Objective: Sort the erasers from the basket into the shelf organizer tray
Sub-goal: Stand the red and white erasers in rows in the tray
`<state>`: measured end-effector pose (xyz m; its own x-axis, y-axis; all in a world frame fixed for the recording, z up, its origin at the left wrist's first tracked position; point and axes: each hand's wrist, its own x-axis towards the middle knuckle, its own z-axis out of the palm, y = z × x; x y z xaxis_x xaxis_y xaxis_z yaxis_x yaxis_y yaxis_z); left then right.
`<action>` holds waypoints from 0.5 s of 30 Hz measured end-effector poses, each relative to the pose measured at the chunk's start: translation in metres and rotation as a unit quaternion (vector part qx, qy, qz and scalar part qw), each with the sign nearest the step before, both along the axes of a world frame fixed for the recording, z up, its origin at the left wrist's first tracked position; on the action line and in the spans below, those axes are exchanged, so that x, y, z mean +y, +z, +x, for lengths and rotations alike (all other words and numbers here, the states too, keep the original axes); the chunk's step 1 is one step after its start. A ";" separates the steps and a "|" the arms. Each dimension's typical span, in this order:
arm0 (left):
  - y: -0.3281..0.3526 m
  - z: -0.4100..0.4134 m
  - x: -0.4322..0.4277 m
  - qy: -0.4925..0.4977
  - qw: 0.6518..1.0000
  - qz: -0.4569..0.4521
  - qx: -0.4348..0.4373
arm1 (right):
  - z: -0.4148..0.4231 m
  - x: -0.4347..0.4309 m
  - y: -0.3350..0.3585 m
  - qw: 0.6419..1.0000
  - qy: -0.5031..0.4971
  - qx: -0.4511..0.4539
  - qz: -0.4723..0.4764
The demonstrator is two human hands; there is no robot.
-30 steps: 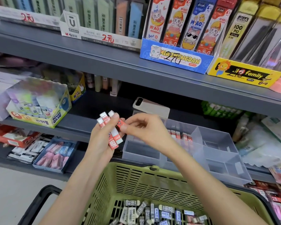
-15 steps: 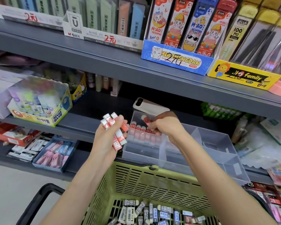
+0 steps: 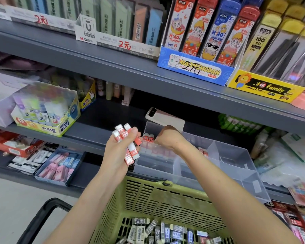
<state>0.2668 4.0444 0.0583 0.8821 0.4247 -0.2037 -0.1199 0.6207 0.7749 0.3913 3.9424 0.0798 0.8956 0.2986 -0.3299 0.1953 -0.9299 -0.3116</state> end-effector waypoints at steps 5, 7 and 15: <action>0.002 -0.001 0.000 -0.004 1.000 -0.022 0.000 | -0.014 -0.006 0.012 0.992 0.060 -0.099 0.047; 0.003 -0.001 0.000 -0.006 1.000 -0.023 0.010 | -0.029 -0.008 0.019 0.968 0.078 -0.113 0.211; 0.004 -0.003 0.002 -0.086 0.996 -0.008 -0.038 | -0.048 -0.005 0.038 0.905 0.141 0.108 0.386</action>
<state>0.2639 4.0464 0.0623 0.9545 0.2641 -0.1388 -0.0693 0.6486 0.7580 0.3437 3.9370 0.1182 0.6870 0.7219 -0.0833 0.2486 -0.3412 -0.9066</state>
